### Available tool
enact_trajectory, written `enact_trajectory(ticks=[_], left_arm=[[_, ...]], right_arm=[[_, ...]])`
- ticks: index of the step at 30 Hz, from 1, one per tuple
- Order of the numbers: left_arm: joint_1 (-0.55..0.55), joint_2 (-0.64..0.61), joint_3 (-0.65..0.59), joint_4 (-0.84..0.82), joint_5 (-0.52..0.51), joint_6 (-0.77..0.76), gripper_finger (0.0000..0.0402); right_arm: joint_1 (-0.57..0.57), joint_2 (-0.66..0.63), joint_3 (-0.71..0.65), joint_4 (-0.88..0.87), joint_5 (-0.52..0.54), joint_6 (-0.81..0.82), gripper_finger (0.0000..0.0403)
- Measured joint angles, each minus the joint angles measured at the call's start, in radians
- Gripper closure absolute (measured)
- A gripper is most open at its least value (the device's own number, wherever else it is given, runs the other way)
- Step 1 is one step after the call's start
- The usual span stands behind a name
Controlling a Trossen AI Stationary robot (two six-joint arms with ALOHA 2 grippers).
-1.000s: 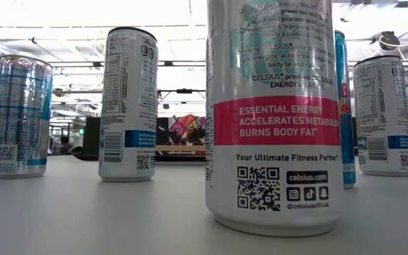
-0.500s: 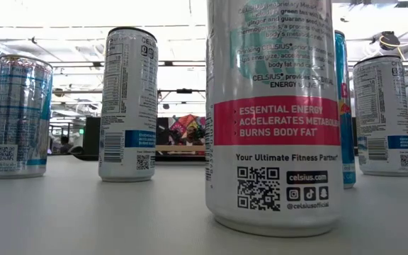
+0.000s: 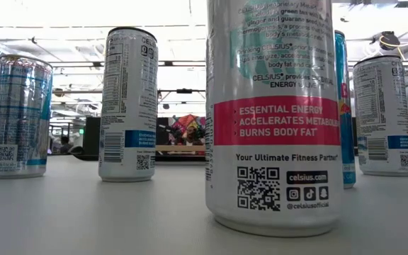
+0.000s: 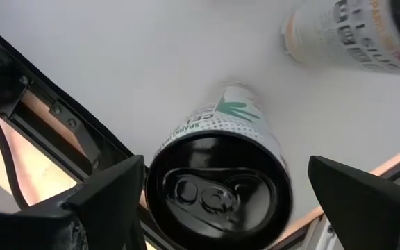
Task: Place canned beverage on shelf
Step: Put the left white pink soda can on the shelf aligned with the white pink soda can
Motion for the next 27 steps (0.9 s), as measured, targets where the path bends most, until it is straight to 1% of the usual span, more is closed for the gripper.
enact_trajectory(ticks=[8, 12, 17, 22, 27], left_arm=[[-0.002, 0.000, -0.045, 0.059, 0.007, 0.030, 0.0074], [-0.002, -0.001, -0.045, 0.065, 0.011, 0.035, 0.0112], [-0.001, -0.003, -0.044, 0.053, 0.039, 0.087, 0.0158], [0.001, -0.030, -0.045, 0.002, 0.061, 0.140, 0.0158], [0.011, -0.085, 0.009, -0.091, 0.061, 0.181, 0.0153]], right_arm=[[0.000, 0.000, 0.000, -0.007, 0.000, 0.003, 0.0403], [0.000, 0.000, 0.000, -0.007, 0.000, 0.003, 0.0403], [0.000, 0.000, 0.000, -0.006, 0.000, 0.003, 0.0403], [0.000, 0.000, 0.000, -0.006, 0.000, 0.011, 0.0403], [0.000, 0.000, 0.000, -0.006, 0.000, 0.020, 0.0403]])
